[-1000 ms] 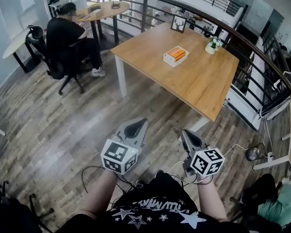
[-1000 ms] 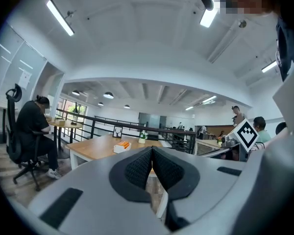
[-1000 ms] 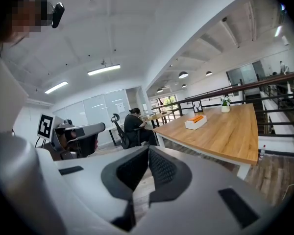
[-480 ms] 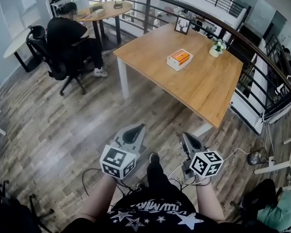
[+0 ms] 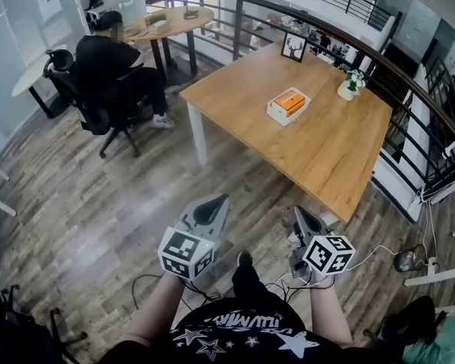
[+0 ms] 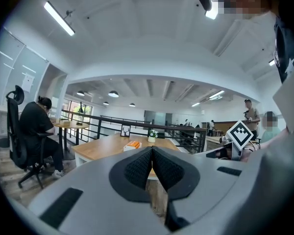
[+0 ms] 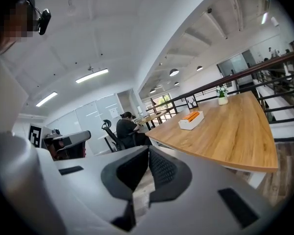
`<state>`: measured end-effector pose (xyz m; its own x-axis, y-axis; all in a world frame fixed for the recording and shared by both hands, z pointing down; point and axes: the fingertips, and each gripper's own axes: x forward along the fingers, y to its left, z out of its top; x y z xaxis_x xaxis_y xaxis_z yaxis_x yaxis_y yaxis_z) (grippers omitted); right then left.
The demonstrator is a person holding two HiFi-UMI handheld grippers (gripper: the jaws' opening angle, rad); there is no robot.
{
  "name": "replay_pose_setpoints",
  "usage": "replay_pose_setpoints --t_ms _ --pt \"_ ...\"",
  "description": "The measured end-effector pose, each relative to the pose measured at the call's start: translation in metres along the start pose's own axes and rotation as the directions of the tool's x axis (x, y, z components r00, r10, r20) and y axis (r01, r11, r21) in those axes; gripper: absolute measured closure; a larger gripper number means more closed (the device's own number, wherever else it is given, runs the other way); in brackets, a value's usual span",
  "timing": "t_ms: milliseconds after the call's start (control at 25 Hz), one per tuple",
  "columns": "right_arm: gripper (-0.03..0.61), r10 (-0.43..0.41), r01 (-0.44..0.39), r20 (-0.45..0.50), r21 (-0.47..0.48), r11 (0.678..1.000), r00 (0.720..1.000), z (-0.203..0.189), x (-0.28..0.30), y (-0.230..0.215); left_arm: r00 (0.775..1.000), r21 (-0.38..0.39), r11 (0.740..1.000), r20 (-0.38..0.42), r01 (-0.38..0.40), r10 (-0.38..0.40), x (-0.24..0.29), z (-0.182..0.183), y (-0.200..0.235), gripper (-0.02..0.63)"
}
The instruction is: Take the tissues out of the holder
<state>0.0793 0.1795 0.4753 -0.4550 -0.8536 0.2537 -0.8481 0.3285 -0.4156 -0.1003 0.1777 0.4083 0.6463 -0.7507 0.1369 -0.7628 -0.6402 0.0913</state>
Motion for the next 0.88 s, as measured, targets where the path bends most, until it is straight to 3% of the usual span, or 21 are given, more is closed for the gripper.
replay_pose_setpoints --t_ms 280,880 --pt "0.561 0.01 -0.01 0.01 0.003 1.0 1.0 0.041 0.054 -0.039 1.0 -0.022 0.999 -0.002 -0.023 0.023 0.063 0.013 0.033 0.6" --pt "0.561 -0.003 0.002 0.029 0.043 0.999 1.0 0.112 0.118 -0.14 0.999 -0.013 0.999 -0.018 -0.046 0.046 0.182 0.038 0.057 0.6"
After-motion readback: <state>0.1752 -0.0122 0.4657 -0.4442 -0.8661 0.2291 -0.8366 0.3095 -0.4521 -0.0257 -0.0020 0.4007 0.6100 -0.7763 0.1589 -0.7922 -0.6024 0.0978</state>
